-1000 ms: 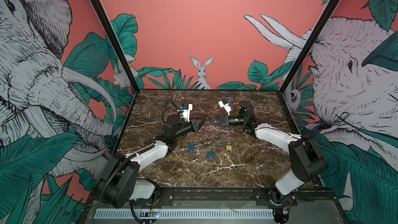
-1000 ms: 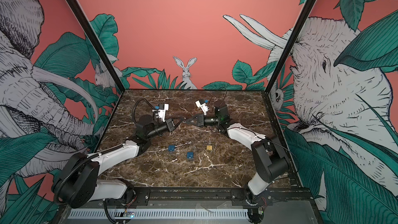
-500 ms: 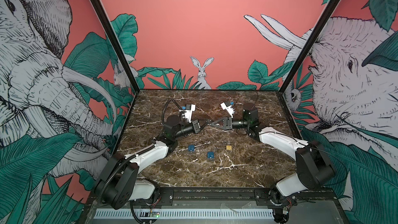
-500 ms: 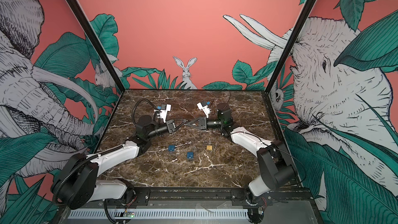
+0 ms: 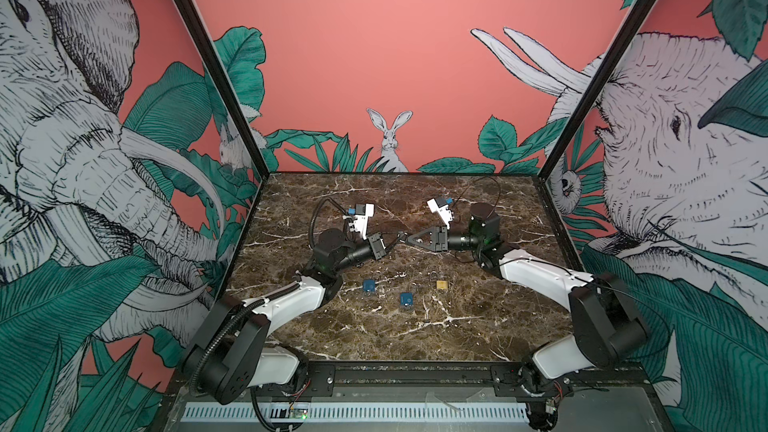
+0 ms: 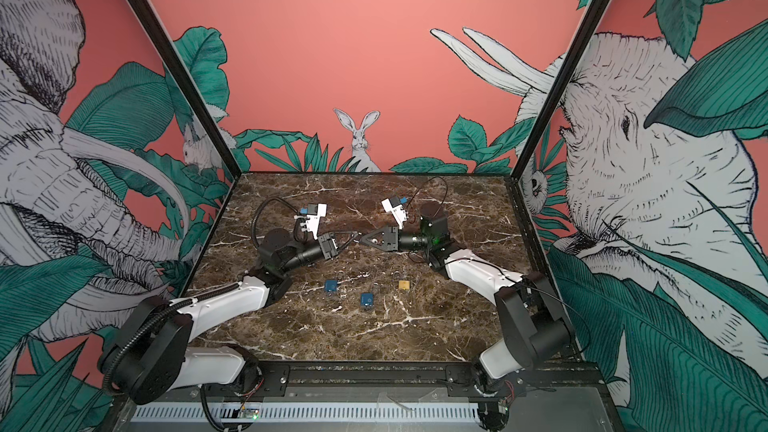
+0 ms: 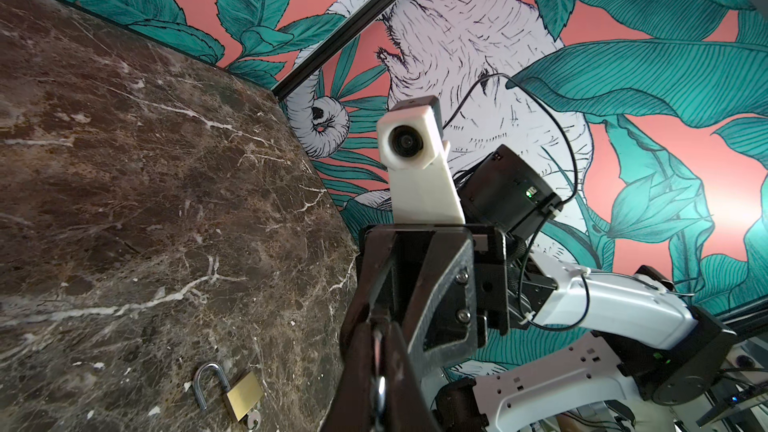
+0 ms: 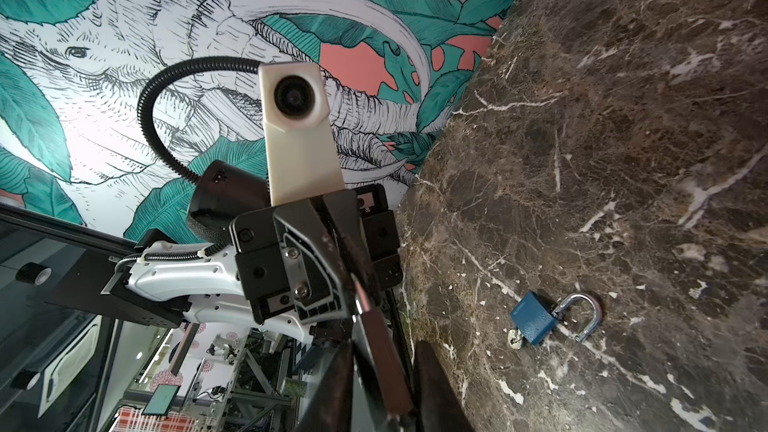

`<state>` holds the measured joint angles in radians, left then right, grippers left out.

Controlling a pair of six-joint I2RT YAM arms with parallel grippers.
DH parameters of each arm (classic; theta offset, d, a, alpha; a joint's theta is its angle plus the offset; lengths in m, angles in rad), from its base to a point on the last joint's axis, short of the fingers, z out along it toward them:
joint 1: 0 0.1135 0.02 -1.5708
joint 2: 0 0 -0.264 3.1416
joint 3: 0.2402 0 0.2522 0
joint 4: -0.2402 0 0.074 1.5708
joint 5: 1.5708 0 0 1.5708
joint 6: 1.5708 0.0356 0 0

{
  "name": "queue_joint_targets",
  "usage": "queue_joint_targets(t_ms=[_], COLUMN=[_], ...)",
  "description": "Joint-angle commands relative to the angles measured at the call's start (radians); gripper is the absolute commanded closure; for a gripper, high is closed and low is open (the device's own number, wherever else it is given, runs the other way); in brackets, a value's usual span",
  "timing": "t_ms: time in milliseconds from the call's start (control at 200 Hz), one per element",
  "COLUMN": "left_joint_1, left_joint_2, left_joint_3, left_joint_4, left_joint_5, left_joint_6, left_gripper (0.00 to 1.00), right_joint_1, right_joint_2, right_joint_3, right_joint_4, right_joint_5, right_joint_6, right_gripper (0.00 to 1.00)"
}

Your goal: Lock with the key

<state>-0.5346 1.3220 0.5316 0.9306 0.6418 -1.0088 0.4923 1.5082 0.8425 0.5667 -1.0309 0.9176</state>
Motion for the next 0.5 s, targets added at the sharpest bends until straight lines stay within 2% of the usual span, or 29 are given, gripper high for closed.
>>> queue_joint_targets(t_ms=[0, 145, 285, 495], left_joint_1=[0.011, 0.013, 0.012, 0.012], left_joint_2=[-0.017, 0.003, 0.016, 0.022], left_joint_3=[-0.004, 0.000, 0.008, 0.036], left_joint_4=[0.121, 0.142, 0.141, 0.121], left_joint_5=[0.002, 0.007, 0.013, 0.065], left_joint_6=[-0.053, -0.068, -0.072, -0.055], left_gripper=[1.00, 1.00, 1.00, 1.00], right_joint_1=[-0.001, -0.001, -0.001, -0.001], right_joint_2=[-0.017, -0.019, -0.007, 0.014], right_joint_3=[-0.003, 0.000, -0.003, -0.006], right_joint_4=[0.099, 0.098, 0.162, 0.217], right_joint_5=[0.031, 0.033, 0.034, 0.035], right_joint_6=[0.030, 0.034, 0.058, 0.101], right_gripper=[0.77, 0.83, 1.00, 1.00])
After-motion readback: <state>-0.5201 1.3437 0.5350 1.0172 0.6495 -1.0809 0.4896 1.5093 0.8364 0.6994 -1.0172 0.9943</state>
